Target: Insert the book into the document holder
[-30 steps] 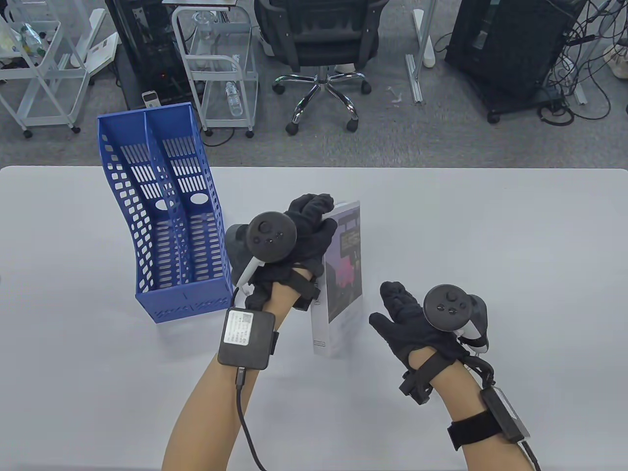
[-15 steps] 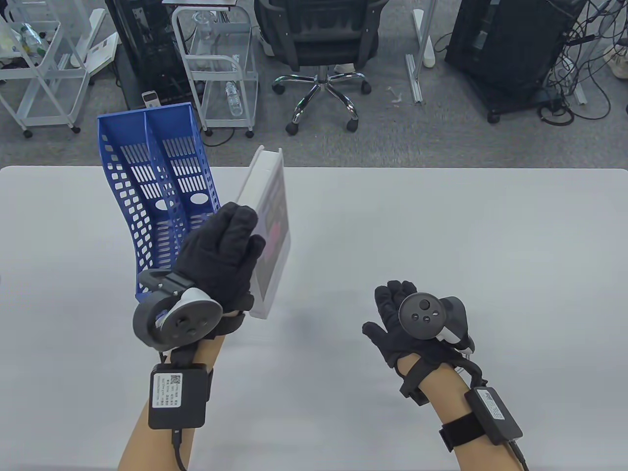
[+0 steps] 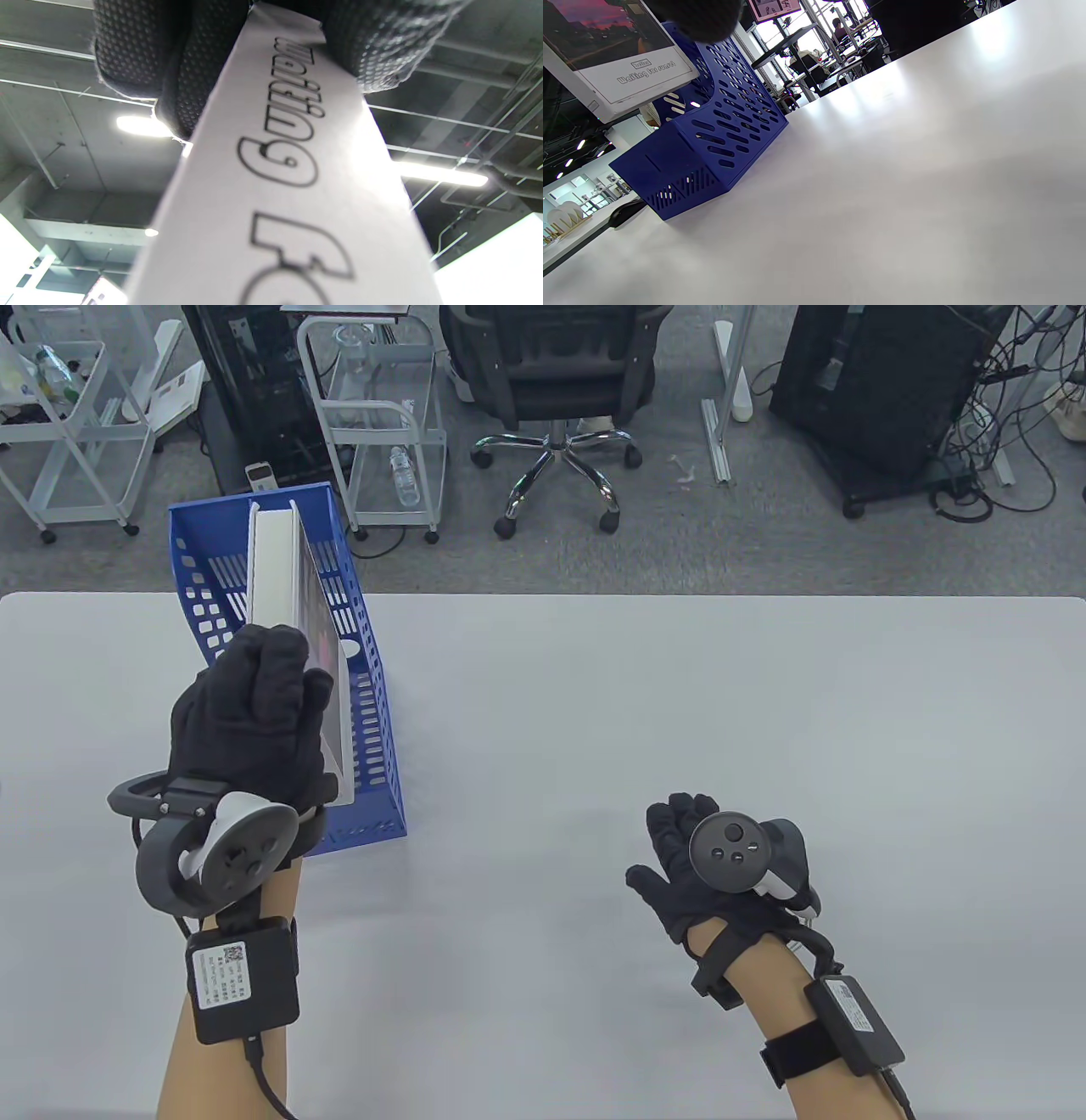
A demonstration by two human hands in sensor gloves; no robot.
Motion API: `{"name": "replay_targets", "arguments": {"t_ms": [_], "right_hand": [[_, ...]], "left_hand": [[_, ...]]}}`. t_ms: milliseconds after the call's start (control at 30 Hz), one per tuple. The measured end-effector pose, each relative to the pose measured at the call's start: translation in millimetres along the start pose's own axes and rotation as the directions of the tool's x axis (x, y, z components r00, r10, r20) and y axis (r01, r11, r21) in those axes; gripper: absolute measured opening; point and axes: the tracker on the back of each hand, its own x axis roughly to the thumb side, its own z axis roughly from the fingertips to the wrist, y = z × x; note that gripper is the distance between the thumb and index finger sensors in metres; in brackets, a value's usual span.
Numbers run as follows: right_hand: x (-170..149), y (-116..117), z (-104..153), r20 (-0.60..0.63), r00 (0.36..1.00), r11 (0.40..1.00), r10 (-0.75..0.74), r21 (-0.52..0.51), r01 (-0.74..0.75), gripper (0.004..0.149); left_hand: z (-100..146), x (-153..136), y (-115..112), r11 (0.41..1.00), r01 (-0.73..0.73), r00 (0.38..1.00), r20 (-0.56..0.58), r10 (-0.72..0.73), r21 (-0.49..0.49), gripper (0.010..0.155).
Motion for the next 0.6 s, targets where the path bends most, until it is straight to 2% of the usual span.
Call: {"name": "replay_targets", "arguments": {"t_ms": [267,467,600], "right_hand": [[-4,3,-3,-0.01,1.0,1.0,-0.012,0.026,0.012,0.077],[-3,5,-3,-0.005,1.0,0.999,-0.021,0.039,0.021,0.077],[-3,5,-4,0.0,1.0,0.999,-0.027,0.041,0.027,0.077]], "left_hand": [[5,-10,-46,0.997,0.041,0.999,-0.011,-0.042,-0.065,0.05],[17,-16,-82,0.988,0.047,0.998,-0.031,-0.052,-0.147,0.049],[26,-27,-104,0.974,0.03,0.995,-0.086,-0.051,-0.224,0.048]]}}
